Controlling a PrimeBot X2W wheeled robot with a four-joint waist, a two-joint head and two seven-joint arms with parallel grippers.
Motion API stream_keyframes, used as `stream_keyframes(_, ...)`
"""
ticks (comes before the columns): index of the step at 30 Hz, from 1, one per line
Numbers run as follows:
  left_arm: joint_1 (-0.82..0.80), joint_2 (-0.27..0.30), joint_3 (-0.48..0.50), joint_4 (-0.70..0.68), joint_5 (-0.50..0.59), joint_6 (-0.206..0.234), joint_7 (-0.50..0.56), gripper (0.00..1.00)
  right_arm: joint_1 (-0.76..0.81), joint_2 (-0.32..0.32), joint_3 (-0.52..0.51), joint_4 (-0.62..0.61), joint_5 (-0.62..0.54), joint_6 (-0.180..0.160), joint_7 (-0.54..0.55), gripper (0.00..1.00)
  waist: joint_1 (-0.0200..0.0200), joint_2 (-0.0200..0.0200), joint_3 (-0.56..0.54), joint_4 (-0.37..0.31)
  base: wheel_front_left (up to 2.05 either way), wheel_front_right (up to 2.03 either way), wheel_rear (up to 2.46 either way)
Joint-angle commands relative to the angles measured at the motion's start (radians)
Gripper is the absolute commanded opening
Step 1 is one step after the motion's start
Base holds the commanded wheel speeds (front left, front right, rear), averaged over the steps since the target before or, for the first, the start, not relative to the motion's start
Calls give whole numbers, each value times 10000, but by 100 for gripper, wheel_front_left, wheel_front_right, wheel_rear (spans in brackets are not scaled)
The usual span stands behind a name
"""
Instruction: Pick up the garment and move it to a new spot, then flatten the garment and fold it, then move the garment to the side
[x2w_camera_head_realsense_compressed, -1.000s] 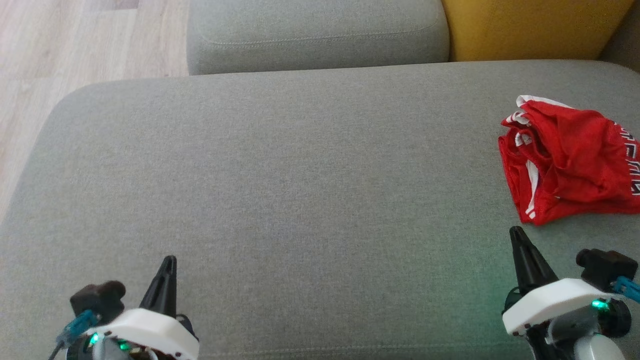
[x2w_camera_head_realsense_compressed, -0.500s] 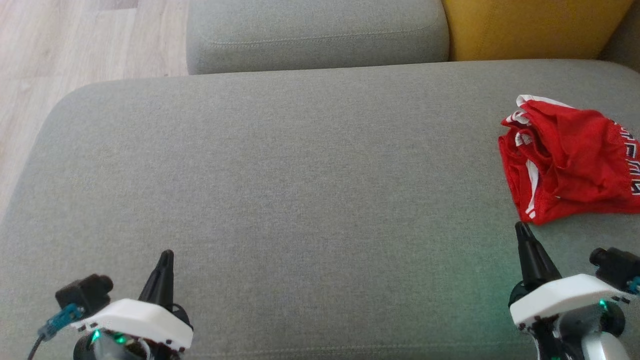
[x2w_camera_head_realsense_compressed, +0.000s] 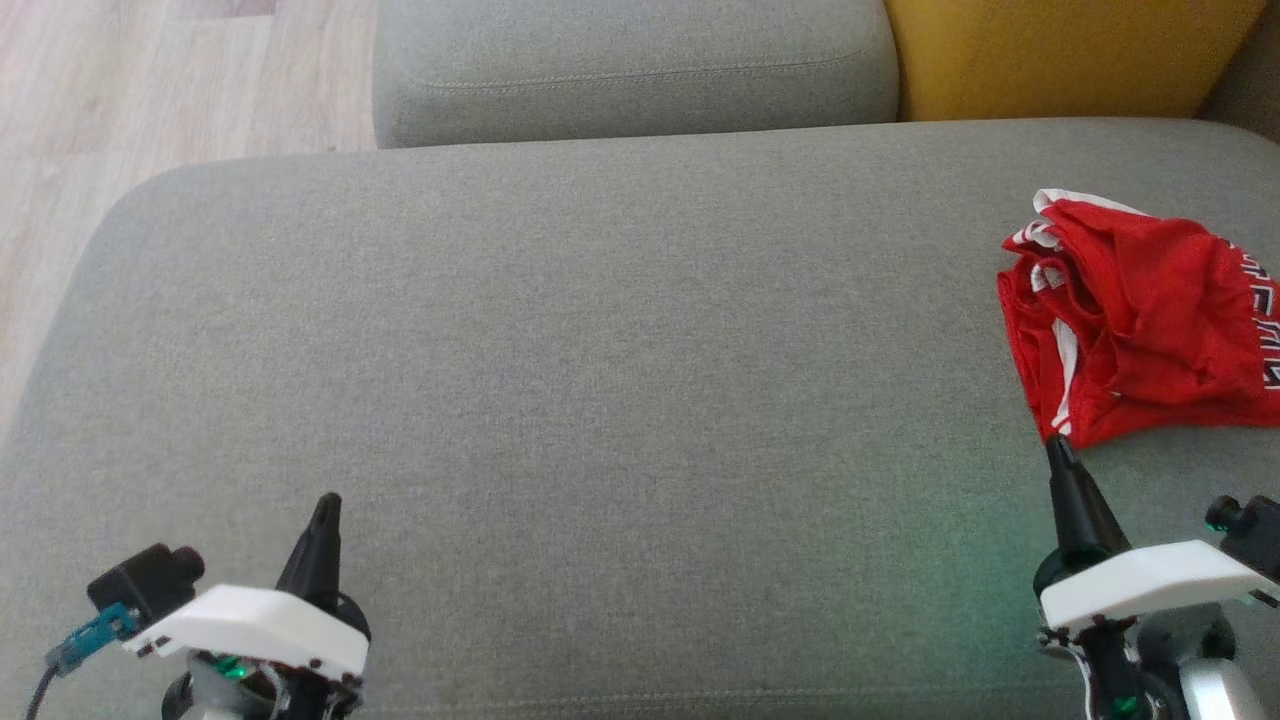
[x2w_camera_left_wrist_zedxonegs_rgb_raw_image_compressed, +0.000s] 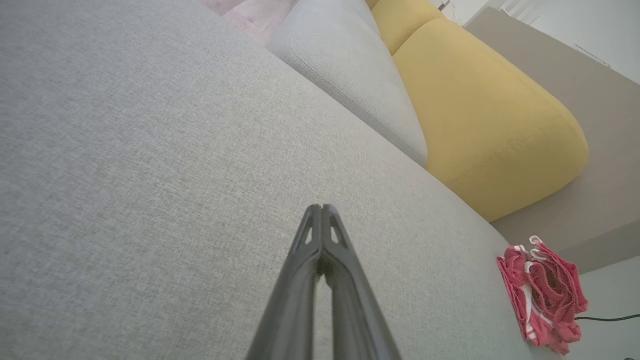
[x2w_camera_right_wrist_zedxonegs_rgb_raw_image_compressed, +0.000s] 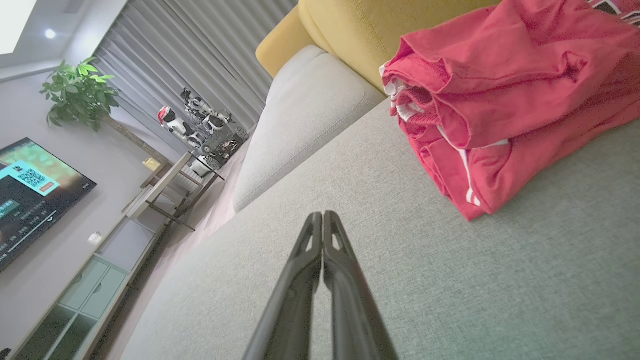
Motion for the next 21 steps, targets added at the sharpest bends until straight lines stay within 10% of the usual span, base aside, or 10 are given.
stream_keyframes(1,-591,69,421,-248,-231,-112,33,0,-508,-33,23,-251,324,-4,-42,0,0,0,1,-1,0,0,0)
stream_keyframes(21,-828,-437,1259,73,-2001,-737,514,0,-734,-38,-126,75,2631,-6,-57,0,0,0,19,-7,0,0,0)
